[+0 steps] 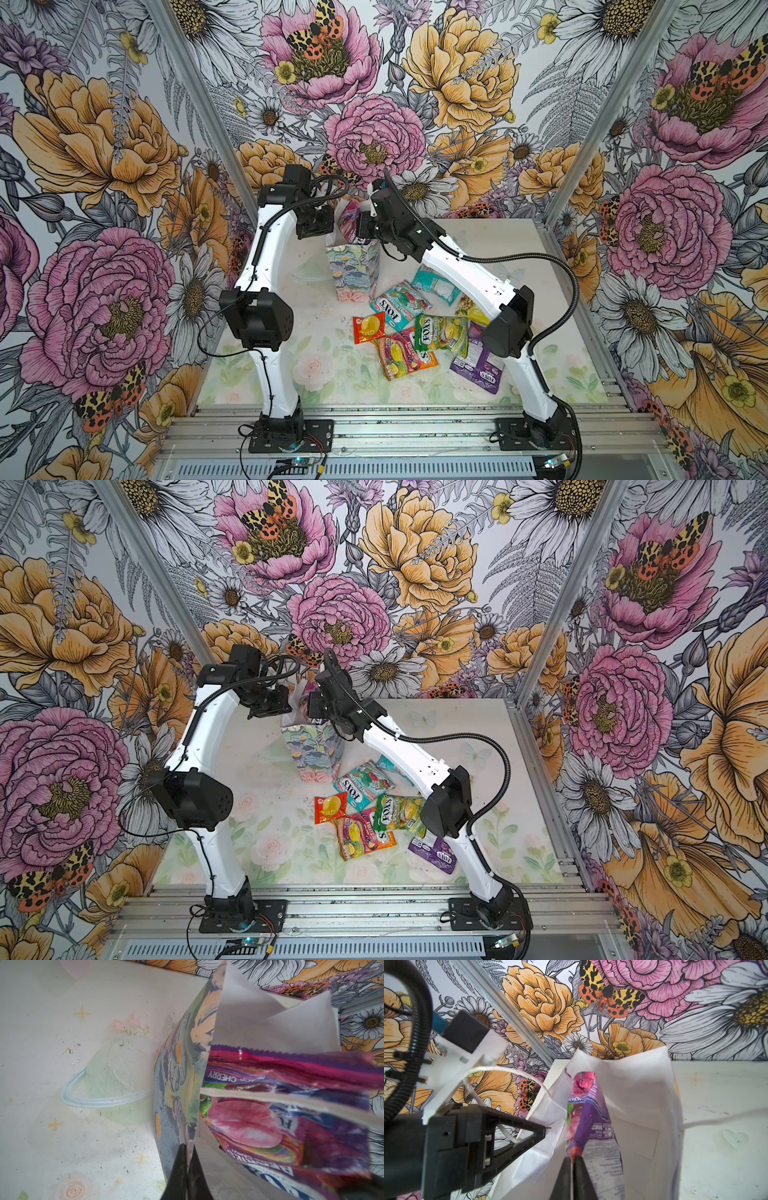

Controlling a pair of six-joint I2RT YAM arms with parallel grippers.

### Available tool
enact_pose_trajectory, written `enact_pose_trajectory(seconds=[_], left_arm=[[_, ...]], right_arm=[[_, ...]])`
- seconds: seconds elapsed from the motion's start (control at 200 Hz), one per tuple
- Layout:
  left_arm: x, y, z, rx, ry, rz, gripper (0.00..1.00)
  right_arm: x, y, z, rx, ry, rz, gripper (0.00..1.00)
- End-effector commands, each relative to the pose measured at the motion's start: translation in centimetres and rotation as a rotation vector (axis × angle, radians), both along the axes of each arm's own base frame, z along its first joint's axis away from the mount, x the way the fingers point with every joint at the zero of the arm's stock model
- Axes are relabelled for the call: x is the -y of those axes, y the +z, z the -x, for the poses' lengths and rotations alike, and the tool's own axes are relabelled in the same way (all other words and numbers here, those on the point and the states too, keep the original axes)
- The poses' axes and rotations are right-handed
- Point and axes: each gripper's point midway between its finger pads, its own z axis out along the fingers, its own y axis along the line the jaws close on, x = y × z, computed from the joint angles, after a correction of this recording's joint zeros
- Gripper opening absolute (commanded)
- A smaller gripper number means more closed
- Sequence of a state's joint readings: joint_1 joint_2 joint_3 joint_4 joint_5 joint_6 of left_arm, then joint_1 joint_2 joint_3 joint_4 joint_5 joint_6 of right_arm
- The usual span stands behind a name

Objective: Place the snacks into the paper bag
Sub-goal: Place the snack in the paper bag.

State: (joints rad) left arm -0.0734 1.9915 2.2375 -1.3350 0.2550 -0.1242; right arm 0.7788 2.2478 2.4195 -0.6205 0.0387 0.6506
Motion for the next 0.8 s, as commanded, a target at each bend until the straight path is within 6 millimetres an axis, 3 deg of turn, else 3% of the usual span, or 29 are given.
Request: enact_pose_trajectory(seconds=[0.0, 0.12, 0.36, 0.495, 0.59, 0.791], left_arm=[[-0.2, 0.7, 0.3, 0.015, -0.012, 0.02, 0.0], [-0.4, 0.6, 0.2, 0.013, -0.01, 0.022, 0.0], [-0.5, 0.5, 0.0, 0.013, -0.011, 0.025, 0.0], [-0.4, 0.4, -0.1, 0.011, -0.015, 0.031, 0.0], [-0.4, 0.4, -0.2, 0.012, -0.017, 0.034, 0.0], [-0.3, 0.3, -0.4, 0.012, -0.024, 0.039, 0.0]], right_arm=[[0.1, 4.9, 0.6, 0.079, 0.038, -0.081, 0.2], [0.3, 6.3, 1.3, 0.096, 0.065, -0.098, 0.3], [1.0, 10.0, 3.2, 0.152, 0.126, -0.127, 0.39], [1.8, 11.9, 4.4, 0.196, 0.149, -0.123, 0.51], [2.4, 12.8, 5.2, 0.22, 0.171, -0.115, 0.59], [3.5, 13.4, 7.0, 0.232, 0.219, -0.099, 0.67]])
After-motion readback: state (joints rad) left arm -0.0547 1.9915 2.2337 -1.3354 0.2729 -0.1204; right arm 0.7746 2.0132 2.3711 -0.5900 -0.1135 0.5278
